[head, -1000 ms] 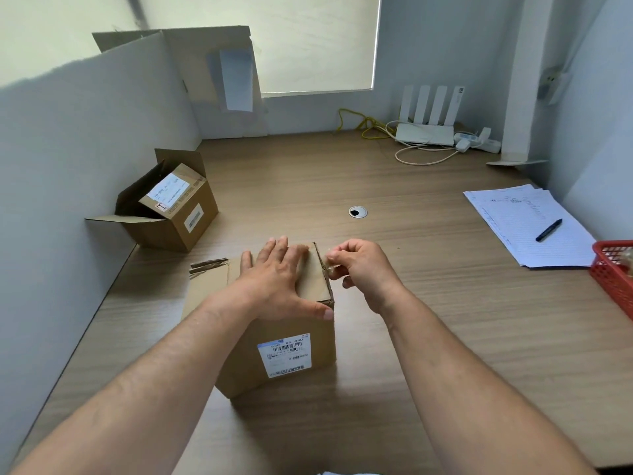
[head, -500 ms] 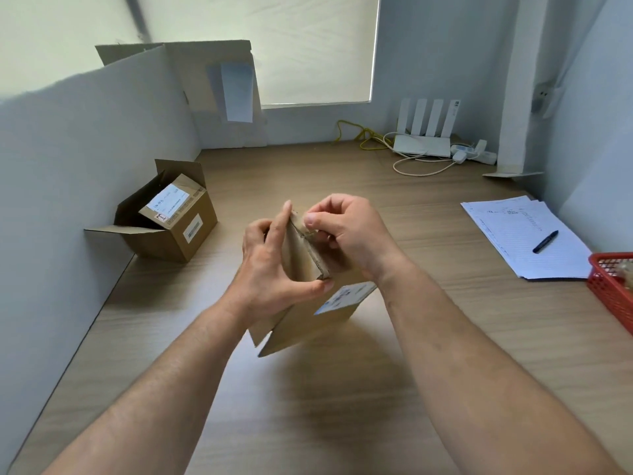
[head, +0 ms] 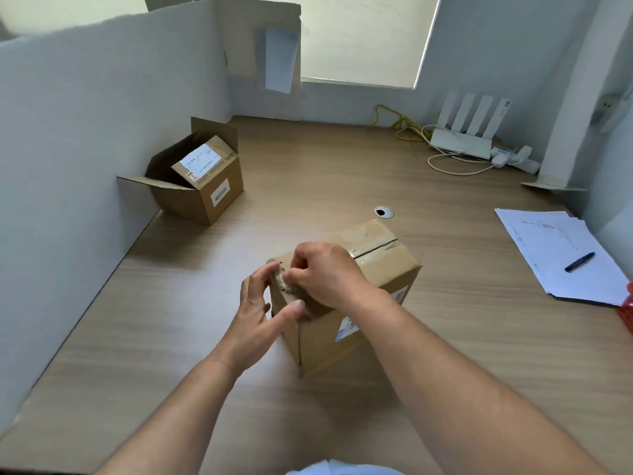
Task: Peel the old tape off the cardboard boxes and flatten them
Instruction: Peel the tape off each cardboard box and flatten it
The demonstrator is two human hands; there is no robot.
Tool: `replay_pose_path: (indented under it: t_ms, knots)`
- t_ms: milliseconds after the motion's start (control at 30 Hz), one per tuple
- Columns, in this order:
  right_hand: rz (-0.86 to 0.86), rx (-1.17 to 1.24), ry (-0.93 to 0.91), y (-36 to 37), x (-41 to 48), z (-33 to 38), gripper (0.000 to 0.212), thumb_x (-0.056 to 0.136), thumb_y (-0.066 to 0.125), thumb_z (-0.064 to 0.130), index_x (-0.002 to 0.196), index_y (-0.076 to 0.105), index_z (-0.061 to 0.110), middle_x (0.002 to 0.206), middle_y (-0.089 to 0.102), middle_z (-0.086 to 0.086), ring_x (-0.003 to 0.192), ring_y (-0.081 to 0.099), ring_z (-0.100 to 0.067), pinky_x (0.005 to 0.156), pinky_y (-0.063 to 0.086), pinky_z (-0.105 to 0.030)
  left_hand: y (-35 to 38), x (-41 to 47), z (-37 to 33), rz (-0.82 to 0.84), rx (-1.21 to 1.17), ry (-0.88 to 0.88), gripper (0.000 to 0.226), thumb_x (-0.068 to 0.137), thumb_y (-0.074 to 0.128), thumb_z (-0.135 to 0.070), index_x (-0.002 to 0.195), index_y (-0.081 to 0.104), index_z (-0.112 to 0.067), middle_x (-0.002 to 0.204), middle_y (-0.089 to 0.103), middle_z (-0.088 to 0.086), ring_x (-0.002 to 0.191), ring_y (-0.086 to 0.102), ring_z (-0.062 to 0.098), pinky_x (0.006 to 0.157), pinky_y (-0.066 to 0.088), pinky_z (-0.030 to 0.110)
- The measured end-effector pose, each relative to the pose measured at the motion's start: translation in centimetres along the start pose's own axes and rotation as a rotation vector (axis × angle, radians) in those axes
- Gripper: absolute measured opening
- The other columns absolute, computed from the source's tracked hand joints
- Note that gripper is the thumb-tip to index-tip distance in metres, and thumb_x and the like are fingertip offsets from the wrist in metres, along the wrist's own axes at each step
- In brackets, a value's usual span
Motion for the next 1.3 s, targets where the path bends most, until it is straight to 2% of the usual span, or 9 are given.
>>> replay_pose_path:
  t_ms: [100, 267, 433, 600, 733, 833, 900, 1000, 1300]
  knots:
    - [0.016, 0.028, -0.007, -0.2, 0.4, 0.2, 0.015, 0.083, 0.065, 0.03, 0.072, 0.055, 0.027, 0.085, 0.066, -0.002, 0.084, 0.058, -0.022, 0.068, 0.041, -0.027, -0.3, 0.1, -0.2, -0.084, -0.03, 0.016, 0.056, 0.071, 0.059, -0.057, 0.121, 0.035, -0.049, 0.135, 0.032, -0.007, 0.132, 0.034, 0.008, 0.103, 0.045, 0.043]
    - [0.06, 0.222, 0.086, -0.3, 0.3, -1.1, 0.019, 0.082, 0.065, 0.021, 0.066, 0.056, 0.022, 0.064, 0.06, 0.002, 0.068, 0.063, -0.021, 0.057, 0.048, -0.03, -0.2, 0.5, 0.0, -0.104, -0.044, 0.027, 0.048, 0.077, 0.06, -0.038, 0.118, 0.037, -0.045, 0.13, 0.035, -0.005, 0.129, 0.036, 0.01, 0.102, 0.044, 0.037]
    - [-0.051, 0.109, 0.07, -1.5, -0.2, -2.1, 0.008, 0.088, 0.06, 0.023, 0.091, 0.053, 0.023, 0.086, 0.063, 0.0, 0.081, 0.06, -0.023, 0.073, 0.049, -0.034, -0.3, 0.6, -0.1, -0.124, -0.049, 0.031, 0.044, 0.076, 0.061, -0.04, 0.114, 0.04, -0.045, 0.128, 0.039, -0.003, 0.125, 0.041, 0.008, 0.09, 0.045, 0.016]
    - [-0.007, 0.185, 0.006, -1.2, -0.7, -2.1, 0.014, 0.091, 0.054, 0.015, 0.083, 0.058, 0.027, 0.081, 0.06, 0.006, 0.069, 0.055, -0.012, 0.069, 0.049, -0.031, -0.4, 0.1, -0.5, -0.16, -0.01, 0.082, 0.034, 0.087, 0.067, -0.029, 0.112, 0.046, -0.041, 0.127, 0.039, -0.001, 0.124, 0.044, 0.009, 0.1, 0.048, 0.04]
    - [0.022, 0.303, -0.009, -1.3, -0.8, -2.2, 0.016, 0.089, 0.06, 0.017, 0.078, 0.06, 0.029, 0.071, 0.059, 0.011, 0.055, 0.05, -0.001, 0.06, 0.044, -0.025, -0.4, 0.5, -1.4, -0.087, 0.111, 0.112, 0.041, 0.09, 0.064, -0.027, 0.117, 0.043, -0.05, 0.146, 0.026, -0.002, 0.135, 0.031, 0.012, 0.109, 0.035, 0.041]
    - [0.02, 0.26, -0.022, -0.8, -0.9, -2.1, 0.007, 0.09, 0.06, 0.023, 0.096, 0.062, 0.026, 0.078, 0.058, 0.009, 0.067, 0.055, -0.009, 0.07, 0.05, -0.032, -0.3, 0.7, -1.5, -0.05, 0.128, 0.097, 0.04, 0.092, 0.061, -0.026, 0.12, 0.044, -0.047, 0.147, 0.026, -0.003, 0.132, 0.03, 0.004, 0.109, 0.038, 0.043]
    - [0.023, 0.21, -0.019, -0.8, -1.0, -2.0, 0.016, 0.091, 0.059, 0.023, 0.107, 0.062, 0.023, 0.086, 0.06, 0.006, 0.078, 0.056, -0.014, 0.077, 0.05, -0.034, -0.5, 0.6, -1.4, -0.068, 0.136, 0.099, 0.038, 0.091, 0.062, -0.027, 0.12, 0.046, -0.043, 0.147, 0.027, -0.005, 0.131, 0.032, 0.002, 0.109, 0.038, 0.041]
    - [-0.015, 0.126, -0.018, -1.4, -1.2, -2.0, 0.012, 0.091, 0.054, 0.018, 0.097, 0.064, 0.023, 0.096, 0.065, 0.003, 0.09, 0.059, -0.016, 0.083, 0.049, -0.035, -0.7, 0.5, -1.3, -0.078, 0.154, 0.098, 0.037, 0.09, 0.063, -0.029, 0.121, 0.047, -0.042, 0.146, 0.029, -0.008, 0.135, 0.033, 0.006, 0.106, 0.038, 0.033]
    - [-0.263, -0.193, -0.011, -1.2, -2.0, -1.8, 0.013, 0.094, 0.047, 0.024, 0.1, 0.057, 0.018, 0.101, 0.06, -0.003, 0.083, 0.053, -0.021, 0.067, 0.032, -0.028, -0.6, 0.7, -1.3, -0.076, 0.209, 0.068, 0.04, 0.09, 0.062, -0.031, 0.127, 0.047, -0.034, 0.15, 0.026, -0.005, 0.137, 0.031, 0.007, 0.111, 0.035, 0.038]
Point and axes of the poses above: each hand's wrist, its own x-axis towards the middle knuckle, its own y-axis out of the palm, z = x × y, the point moved 7 cm from there along x, towards the middle knuckle
